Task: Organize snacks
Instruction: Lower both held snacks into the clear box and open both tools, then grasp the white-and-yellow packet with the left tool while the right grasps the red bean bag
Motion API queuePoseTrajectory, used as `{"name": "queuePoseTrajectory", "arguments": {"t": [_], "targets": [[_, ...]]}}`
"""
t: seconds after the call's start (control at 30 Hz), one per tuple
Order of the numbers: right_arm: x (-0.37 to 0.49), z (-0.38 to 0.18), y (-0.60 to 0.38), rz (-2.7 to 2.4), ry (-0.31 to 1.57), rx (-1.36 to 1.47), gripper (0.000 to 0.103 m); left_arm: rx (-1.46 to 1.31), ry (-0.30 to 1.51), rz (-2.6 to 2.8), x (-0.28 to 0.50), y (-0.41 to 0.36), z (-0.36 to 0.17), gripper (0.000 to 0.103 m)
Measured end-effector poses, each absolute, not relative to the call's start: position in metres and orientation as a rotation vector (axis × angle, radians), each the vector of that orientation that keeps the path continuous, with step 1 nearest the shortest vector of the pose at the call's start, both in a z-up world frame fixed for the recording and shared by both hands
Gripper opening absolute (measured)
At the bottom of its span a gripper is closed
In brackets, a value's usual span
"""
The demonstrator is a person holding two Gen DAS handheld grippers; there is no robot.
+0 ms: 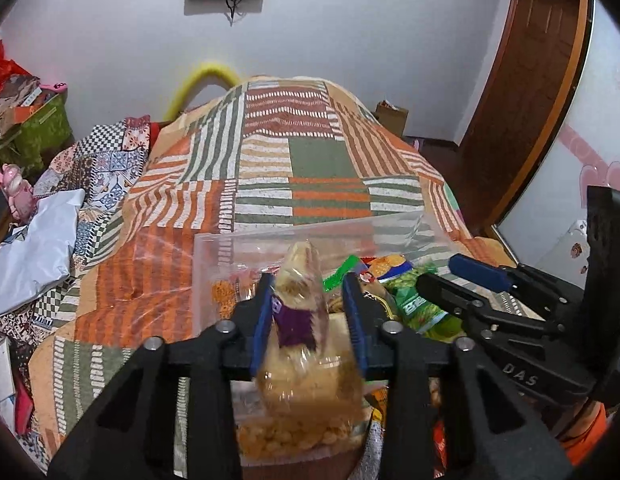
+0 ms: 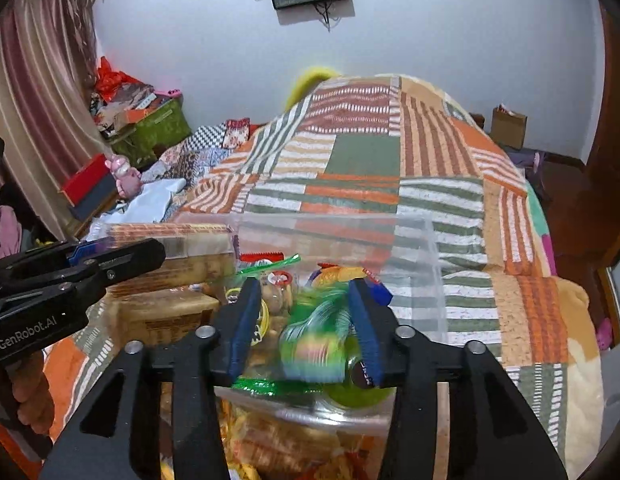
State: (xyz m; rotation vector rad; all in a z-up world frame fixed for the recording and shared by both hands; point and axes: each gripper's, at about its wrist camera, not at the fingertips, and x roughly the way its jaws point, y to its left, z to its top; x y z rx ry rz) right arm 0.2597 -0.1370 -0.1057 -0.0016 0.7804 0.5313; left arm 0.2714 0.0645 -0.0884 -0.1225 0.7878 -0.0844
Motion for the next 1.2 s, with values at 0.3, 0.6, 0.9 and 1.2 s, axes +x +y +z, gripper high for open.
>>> {"name": "queuePoseTrajectory", "arguments": {"t": [0.3,0.6,0.9,1.2], "targets": [[0.221,-0.086,-0.160,0.537,0.733,-0.023,0.070,-0.084,0.737,-0.047,0.227,0.064,-0.075,0.057],[0.191,-0.118,-0.184,0.534,0.826,-0.056,0.086,-0.048,0.782,-0.063,0.178,0.053,-0.093,0.067],[0.176,-0.166,-0.173,0.590,0.993,-0.101,0.090,-0.083,0.907,-0.075,0.152,0.047,-0.136,0.067],[0.181,-0.186,-0.160,0.579,1.012,-0.207,0.101,-0.108,0.986,-0.122,0.156,0.032,-0.166,0.067]]}}
